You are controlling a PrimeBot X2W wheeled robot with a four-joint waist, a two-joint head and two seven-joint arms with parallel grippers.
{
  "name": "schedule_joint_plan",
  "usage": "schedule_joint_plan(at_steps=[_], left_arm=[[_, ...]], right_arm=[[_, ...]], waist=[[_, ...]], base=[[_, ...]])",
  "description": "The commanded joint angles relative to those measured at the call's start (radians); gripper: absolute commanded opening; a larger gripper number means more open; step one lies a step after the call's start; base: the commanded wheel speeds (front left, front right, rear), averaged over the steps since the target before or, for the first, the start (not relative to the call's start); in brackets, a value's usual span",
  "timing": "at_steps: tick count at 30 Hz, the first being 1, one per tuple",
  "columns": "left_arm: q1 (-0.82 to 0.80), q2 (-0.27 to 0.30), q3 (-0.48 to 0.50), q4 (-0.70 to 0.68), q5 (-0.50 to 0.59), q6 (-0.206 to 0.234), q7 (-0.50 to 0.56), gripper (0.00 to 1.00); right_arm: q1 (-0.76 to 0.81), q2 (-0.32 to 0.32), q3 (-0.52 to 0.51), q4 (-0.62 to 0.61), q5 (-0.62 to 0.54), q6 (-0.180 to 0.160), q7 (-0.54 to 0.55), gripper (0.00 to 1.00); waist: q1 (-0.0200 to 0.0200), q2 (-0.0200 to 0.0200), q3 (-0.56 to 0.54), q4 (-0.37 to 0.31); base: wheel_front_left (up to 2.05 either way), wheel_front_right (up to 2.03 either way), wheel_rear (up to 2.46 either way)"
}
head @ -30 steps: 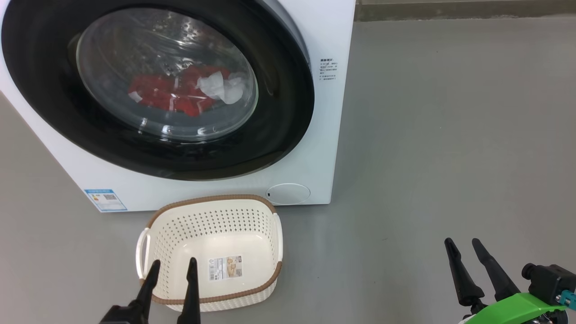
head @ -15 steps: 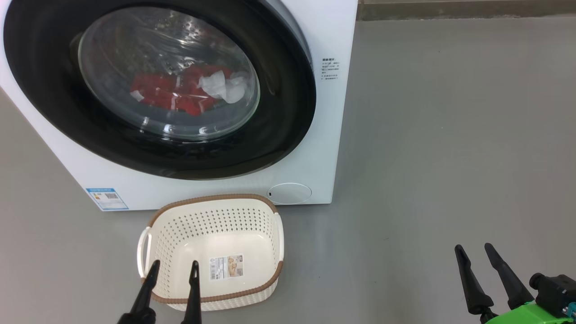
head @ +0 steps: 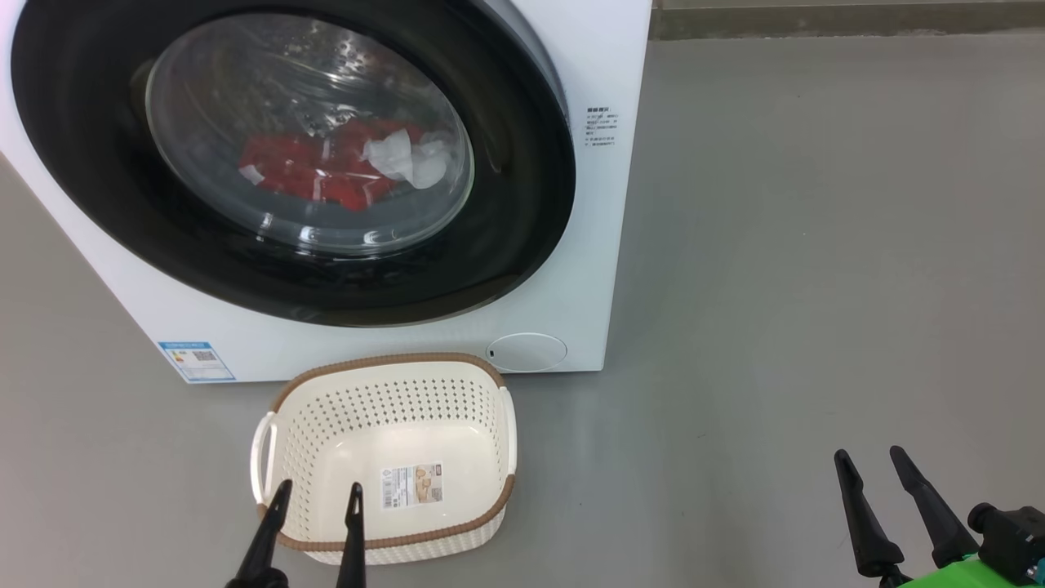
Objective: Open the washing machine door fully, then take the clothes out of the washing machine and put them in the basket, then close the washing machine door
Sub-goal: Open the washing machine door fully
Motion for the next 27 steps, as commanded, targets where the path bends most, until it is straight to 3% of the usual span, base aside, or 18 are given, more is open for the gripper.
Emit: schedule_joint_plan(at_steps=[1, 5, 7, 18, 27], left_arm=[[-0.014, 0.001, 0.039, -0.021, 0.013, -0.005, -0.012, 1.0], [-0.015, 0.0, 0.043, -0.021, 0.013, -0.01, -0.012, 1.0], [-0.016, -0.001, 0.045, -0.023, 0.012, -0.011, -0.012, 1.0], [-0.062, -0.002, 0.027, -0.037, 0.001, -0.007, -0.012, 1.0], [-0.152, -0.002, -0.025, -0.051, -0.026, 0.001, -0.012, 1.0]], right_arm=[[0.0, -0.02, 0.021, -0.024, -0.002, 0.008, -0.014, 1.0], [-0.004, -0.015, 0.024, -0.029, 0.008, 0.008, -0.014, 0.98], [-0.015, -0.014, 0.035, -0.038, 0.015, 0.008, -0.014, 0.0], [-0.247, 0.005, 0.083, -0.098, 0.162, 0.008, -0.014, 0.0], [-0.582, -0.071, 0.151, -0.093, 0.285, 0.008, -0.014, 0.0]], waist=[[-0.0001, 0.0, 0.0, 0.0], [-0.0001, 0.0, 0.0, 0.001], [-0.0001, 0.0, 0.003, 0.0], [-0.0001, 0.0, 0.068, 0.005], [-0.0001, 0.0, 0.185, 0.058]], base=[[0.0, 0.0, 0.0], [0.0, 0.0, 0.0], [0.0, 0.0, 0.0], [0.0, 0.0, 0.0], [0.0, 0.0, 0.0]])
